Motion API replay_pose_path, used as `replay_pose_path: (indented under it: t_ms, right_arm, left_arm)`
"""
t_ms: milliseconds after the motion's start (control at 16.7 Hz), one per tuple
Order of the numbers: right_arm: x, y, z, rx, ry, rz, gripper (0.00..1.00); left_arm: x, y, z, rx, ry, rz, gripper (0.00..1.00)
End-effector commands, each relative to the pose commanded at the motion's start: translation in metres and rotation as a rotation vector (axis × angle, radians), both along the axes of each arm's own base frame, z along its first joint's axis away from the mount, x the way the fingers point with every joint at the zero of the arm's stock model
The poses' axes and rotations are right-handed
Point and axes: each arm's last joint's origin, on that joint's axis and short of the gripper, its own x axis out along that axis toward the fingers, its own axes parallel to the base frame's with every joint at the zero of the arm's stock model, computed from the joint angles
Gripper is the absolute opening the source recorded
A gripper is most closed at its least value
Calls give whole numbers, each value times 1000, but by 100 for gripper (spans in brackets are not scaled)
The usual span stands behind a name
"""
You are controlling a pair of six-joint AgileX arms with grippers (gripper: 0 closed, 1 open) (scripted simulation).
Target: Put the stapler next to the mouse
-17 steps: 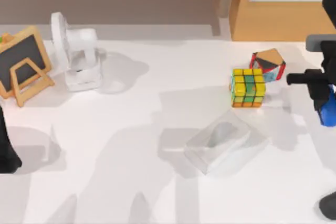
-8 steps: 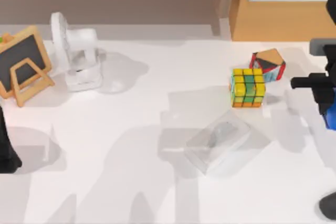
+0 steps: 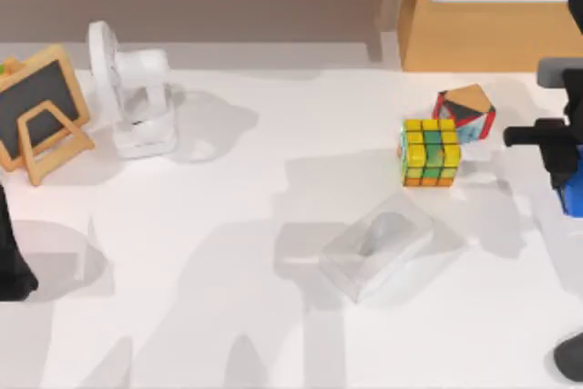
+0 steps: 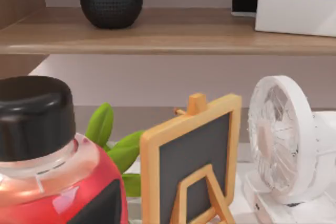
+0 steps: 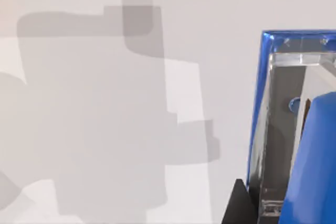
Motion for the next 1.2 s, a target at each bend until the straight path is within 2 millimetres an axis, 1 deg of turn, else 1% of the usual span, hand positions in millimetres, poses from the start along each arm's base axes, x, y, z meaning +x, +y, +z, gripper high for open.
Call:
replay_pose_path:
  t_ms: [300,540,780,1020,1200]
  right_arm:
    - [2,0,2,4,-34,-1,0]
    - [3,0,-2,4,-41,-1,0]
    - [1,-1,-15,0,-12,-1,0]
    - [-4,-1,-37,-9,60,-1,0]
    - [-4,-1,-37,-9,60,-1,0]
  left_arm:
    - [0,0,0,0,0,0,100]
    - [0,0,0,0,0,0,100]
    - [0,0,0,0,0,0,100]
    - [0,0,0,0,0,0,100]
    - [0,0,0,0,0,0,100]
